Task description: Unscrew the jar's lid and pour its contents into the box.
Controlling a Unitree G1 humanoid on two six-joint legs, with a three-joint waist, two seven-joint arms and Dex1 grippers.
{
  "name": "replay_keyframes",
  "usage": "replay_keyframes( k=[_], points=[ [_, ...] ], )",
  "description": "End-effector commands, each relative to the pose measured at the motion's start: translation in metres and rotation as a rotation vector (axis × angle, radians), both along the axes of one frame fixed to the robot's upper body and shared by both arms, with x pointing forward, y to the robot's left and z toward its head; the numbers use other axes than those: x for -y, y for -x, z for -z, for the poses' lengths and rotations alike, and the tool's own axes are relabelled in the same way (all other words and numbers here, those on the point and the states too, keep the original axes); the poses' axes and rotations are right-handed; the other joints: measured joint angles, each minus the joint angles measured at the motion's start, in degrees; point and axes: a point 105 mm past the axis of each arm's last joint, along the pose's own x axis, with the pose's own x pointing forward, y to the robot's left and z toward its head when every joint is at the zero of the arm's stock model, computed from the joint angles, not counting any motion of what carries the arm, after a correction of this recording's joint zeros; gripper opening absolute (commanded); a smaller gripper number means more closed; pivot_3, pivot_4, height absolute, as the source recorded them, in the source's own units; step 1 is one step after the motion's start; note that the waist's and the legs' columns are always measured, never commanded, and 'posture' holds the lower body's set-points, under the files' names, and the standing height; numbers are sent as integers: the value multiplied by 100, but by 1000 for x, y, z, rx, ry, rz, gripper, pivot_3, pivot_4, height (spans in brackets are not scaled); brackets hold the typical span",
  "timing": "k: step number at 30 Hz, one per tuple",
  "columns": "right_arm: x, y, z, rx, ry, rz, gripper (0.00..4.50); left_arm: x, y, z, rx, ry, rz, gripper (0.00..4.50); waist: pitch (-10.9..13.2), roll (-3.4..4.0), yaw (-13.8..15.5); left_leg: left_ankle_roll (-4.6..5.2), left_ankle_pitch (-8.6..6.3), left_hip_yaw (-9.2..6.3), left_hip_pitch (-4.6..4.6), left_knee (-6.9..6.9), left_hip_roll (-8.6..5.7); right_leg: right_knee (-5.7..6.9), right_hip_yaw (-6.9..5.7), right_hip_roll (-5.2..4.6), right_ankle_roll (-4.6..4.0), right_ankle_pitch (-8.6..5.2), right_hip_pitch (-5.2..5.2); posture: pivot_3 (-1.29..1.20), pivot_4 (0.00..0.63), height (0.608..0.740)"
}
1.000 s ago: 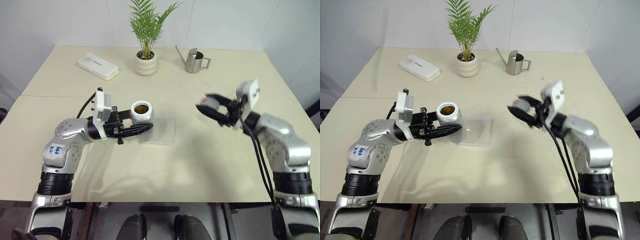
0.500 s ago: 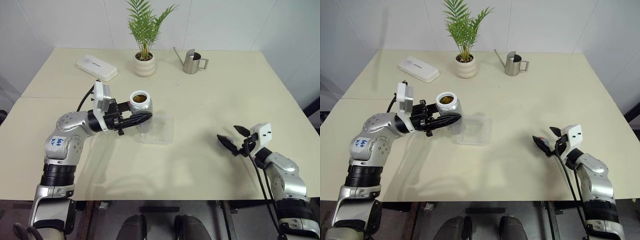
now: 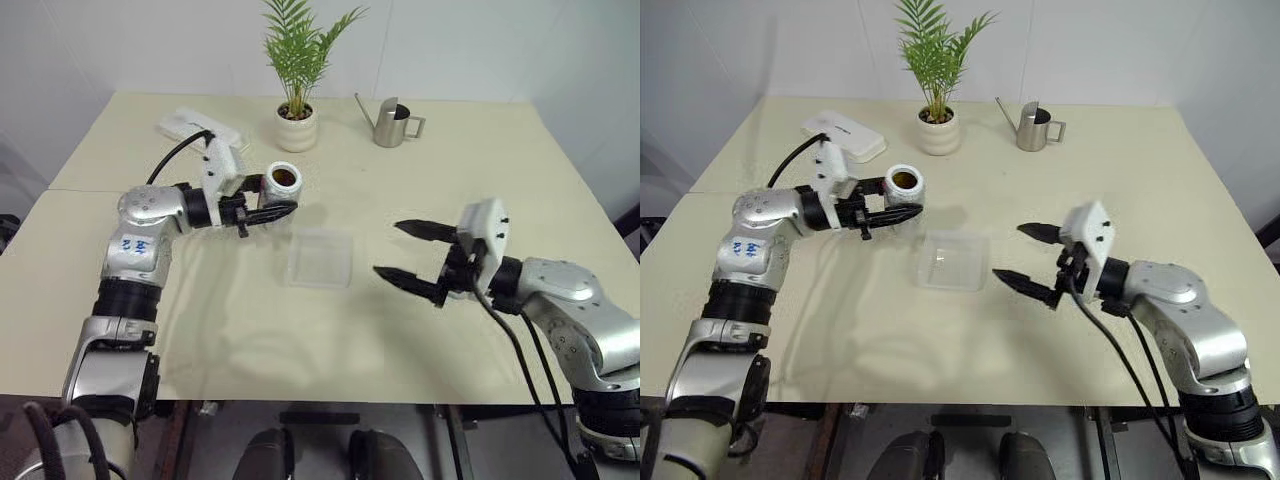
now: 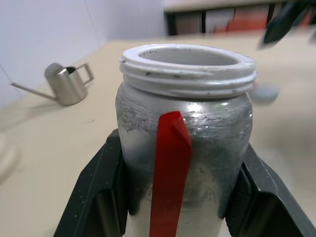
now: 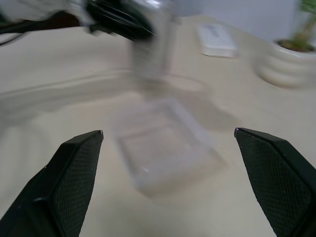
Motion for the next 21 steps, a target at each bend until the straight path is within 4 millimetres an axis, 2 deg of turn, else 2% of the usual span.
replay_keyframes(
  k=[1,4,8,10,11,14,17,21],
  points=[
    [-3,3,-2,8,-11,16,4484,14,1,-21,206,-107,-5,1954,0,0,50,3,-2,0,-2,1,-2,-2,-2,1,2,1,0,0,150,740],
    [1,2,-1,6,-23,51,4484,10,0,-5,468,-347,-57,1954,0,0,63,10,-6,6,-1,2,-6,-4,-2,1,4,2,0,0,150,740],
    [4,-1,-1,4,-34,80,4484,5,-11,-9,870,-545,-172,1954,0,0,65,14,-8,12,-1,2,-6,-8,-5,1,6,3,0,0,150,740],
    [4,-2,0,2,-41,86,4484,11,-11,-17,1096,-604,-204,1954,0,0,68,16,-9,14,-1,3,-6,-8,-3,0,9,5,0,0,150,740],
    [4,-3,0,0,-45,87,4484,14,-11,-18,1150,-616,-208,1954,0,0,70,19,-10,15,-1,2,-6,-7,-2,0,11,6,0,0,150,740],
    [0,-4,0,-6,-59,81,4484,36,-3,-7,1431,-725,-126,1954,0,0,90,27,-14,16,-1,2,-6,-6,-3,0,14,7,0,0,150,740],
    [-2,-5,-1,-7,-69,80,4484,43,-4,8,1562,-806,-72,1954,0,0,85,33,-18,22,-1,-1,-12,-4,2,1,18,9,-2,0,150,740],
    [-4,-7,-2,-8,-87,80,4484,46,-8,14,1691,-865,-44,1954,0,0,77,34,-19,32,-5,0,-10,-3,3,0,19,9,-12,0,150,740]
  ],
)
